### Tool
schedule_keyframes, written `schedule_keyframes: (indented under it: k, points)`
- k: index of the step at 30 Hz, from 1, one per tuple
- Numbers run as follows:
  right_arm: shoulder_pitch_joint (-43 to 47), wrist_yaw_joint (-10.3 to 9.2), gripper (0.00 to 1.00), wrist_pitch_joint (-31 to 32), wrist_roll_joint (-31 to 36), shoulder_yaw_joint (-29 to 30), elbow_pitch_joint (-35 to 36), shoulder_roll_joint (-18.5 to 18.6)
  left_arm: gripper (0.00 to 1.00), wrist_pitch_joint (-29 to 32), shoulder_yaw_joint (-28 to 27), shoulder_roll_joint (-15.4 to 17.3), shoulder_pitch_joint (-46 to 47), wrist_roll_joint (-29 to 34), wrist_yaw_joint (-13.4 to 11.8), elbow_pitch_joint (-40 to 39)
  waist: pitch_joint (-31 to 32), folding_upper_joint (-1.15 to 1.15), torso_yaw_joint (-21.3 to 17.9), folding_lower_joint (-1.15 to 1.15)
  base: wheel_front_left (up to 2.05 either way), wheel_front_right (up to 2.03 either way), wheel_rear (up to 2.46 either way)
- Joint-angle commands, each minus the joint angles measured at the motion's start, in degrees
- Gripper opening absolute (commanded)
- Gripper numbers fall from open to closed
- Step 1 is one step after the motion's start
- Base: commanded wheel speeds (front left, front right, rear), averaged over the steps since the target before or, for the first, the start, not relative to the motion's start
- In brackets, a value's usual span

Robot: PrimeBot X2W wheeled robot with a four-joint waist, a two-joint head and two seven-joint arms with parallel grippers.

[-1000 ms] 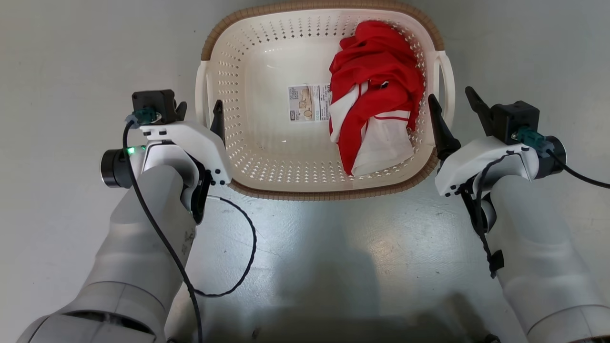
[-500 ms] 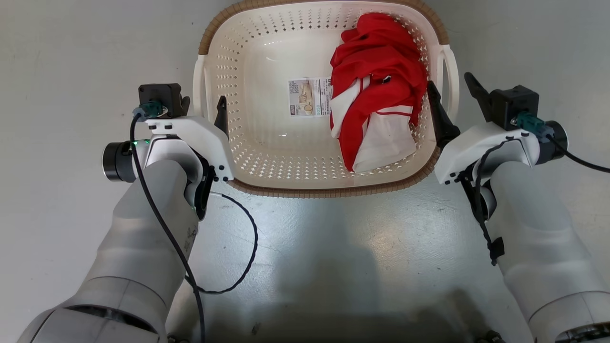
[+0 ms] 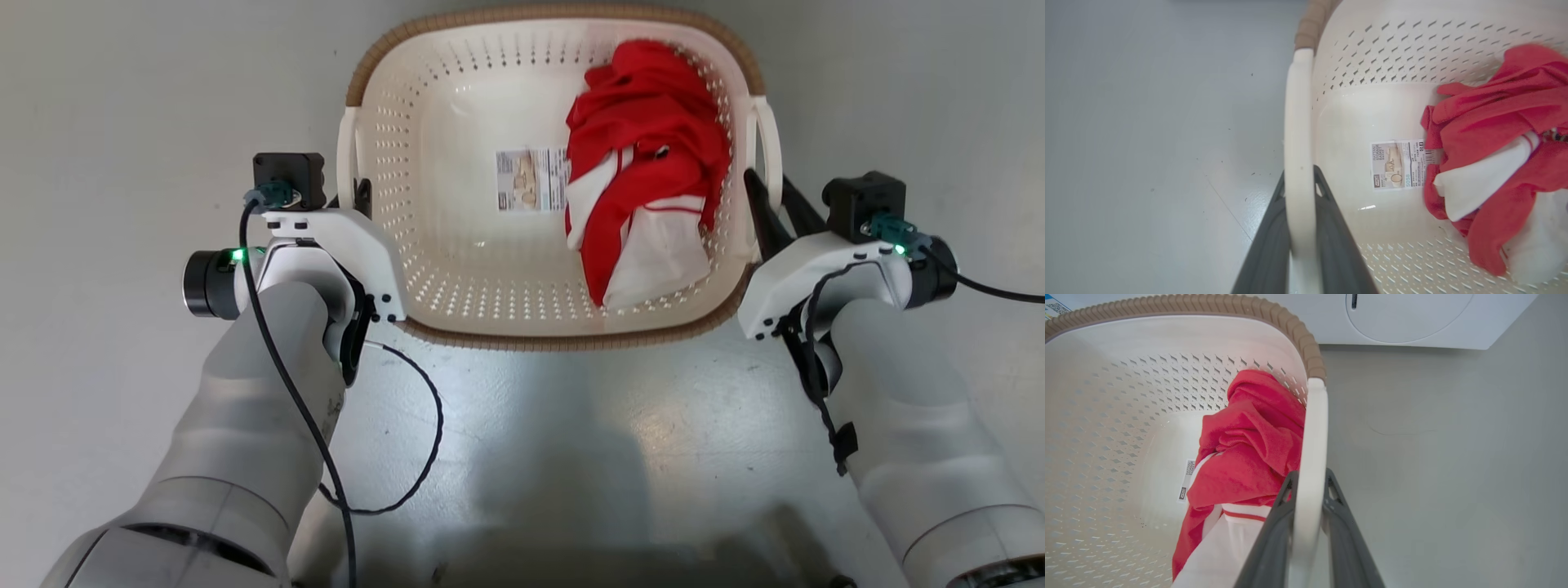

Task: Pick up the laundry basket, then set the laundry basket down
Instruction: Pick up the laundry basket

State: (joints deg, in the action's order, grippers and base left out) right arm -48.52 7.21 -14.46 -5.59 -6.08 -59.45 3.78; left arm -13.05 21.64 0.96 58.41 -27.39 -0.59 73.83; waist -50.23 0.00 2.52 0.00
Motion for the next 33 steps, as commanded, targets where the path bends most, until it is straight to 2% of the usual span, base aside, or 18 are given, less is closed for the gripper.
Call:
schedule_keyframes:
  k: [1,7,13,23,33]
  points:
    - [1.95,0.28,0.0,-0.54,-1.69,-2.27,-0.91,-0.91,0.0,-0.05,-0.44,1.92,-1.23,-0.34,-0.77,-0.41,1.19,0.0,-0.23,0.0,0.0,0.0,0.0]
    - [2.73,0.28,0.0,-0.54,-6.02,-6.3,-3.87,-0.91,0.0,1.28,0.29,1.92,-4.0,-0.63,-0.72,-0.16,5.1,0.0,-1.08,0.0,0.0,0.0,0.0]
    - [5.02,0.28,0.0,0.88,-12.17,-12.55,-6.88,-0.91,0.0,2.39,0.92,2.17,-9.23,-1.13,0.27,0.01,12.64,0.0,-2.78,0.0,0.0,0.0,0.0]
    - [11.72,0.28,0.0,9.03,-21.69,-22.32,-8.17,-0.91,0.0,6.66,2.52,3.97,-18.67,-1.32,1.96,0.1,28.71,0.0,-6.08,0.0,0.0,0.0,0.0]
    - [18.5,0.28,0.0,16.41,-28.94,-29.94,-7.03,-0.91,0.0,13.81,4.77,3.41,-27.37,-1.68,4.39,0.11,42.73,0.0,-8.01,0.0,0.0,0.0,0.0]
